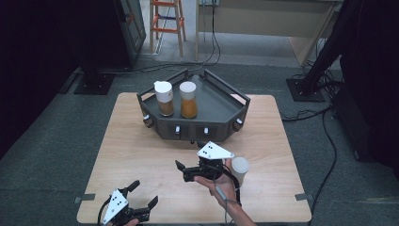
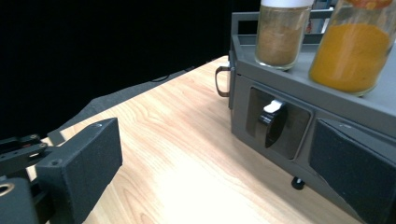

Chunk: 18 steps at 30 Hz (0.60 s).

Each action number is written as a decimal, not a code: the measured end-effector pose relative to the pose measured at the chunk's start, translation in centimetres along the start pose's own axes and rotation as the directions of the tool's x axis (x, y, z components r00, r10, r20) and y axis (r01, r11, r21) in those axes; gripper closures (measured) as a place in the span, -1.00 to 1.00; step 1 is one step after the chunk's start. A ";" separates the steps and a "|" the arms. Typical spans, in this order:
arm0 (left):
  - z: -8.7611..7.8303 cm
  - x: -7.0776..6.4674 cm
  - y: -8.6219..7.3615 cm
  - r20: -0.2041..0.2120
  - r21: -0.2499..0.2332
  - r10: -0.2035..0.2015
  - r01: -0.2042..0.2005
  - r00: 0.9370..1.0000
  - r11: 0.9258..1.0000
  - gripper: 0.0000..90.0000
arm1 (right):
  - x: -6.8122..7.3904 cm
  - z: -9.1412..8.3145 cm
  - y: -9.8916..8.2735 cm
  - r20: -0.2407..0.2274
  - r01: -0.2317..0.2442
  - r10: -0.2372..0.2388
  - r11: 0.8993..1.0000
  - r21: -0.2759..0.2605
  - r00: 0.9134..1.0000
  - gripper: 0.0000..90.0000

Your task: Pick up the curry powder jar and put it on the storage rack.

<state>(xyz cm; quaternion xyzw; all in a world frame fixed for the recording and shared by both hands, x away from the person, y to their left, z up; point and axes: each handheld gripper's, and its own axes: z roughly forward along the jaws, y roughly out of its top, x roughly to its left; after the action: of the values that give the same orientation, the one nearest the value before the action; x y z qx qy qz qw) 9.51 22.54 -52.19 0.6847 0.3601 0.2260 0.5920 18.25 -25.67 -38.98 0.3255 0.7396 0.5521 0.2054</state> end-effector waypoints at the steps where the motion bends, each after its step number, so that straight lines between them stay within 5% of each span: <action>1: 0.0 0.0 0.0 0.000 0.001 0.000 0.000 1.000 1.000 -0.84 | 0.1 -0.1 -0.2 -0.004 0.003 -0.003 1.000 -0.002 1.000 -0.94; 18: 0.0 0.0 0.0 -0.003 -0.001 -0.005 0.005 1.000 1.000 -0.84 | 0.1 -1.1 -3.6 -0.064 -0.036 0.037 0.999 0.015 0.997 -0.94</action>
<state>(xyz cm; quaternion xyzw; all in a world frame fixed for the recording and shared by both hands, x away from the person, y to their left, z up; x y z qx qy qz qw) 9.52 22.53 -52.20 0.6830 0.3628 0.2258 0.5924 16.51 -26.99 -42.08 0.3224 0.7436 0.5608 0.1692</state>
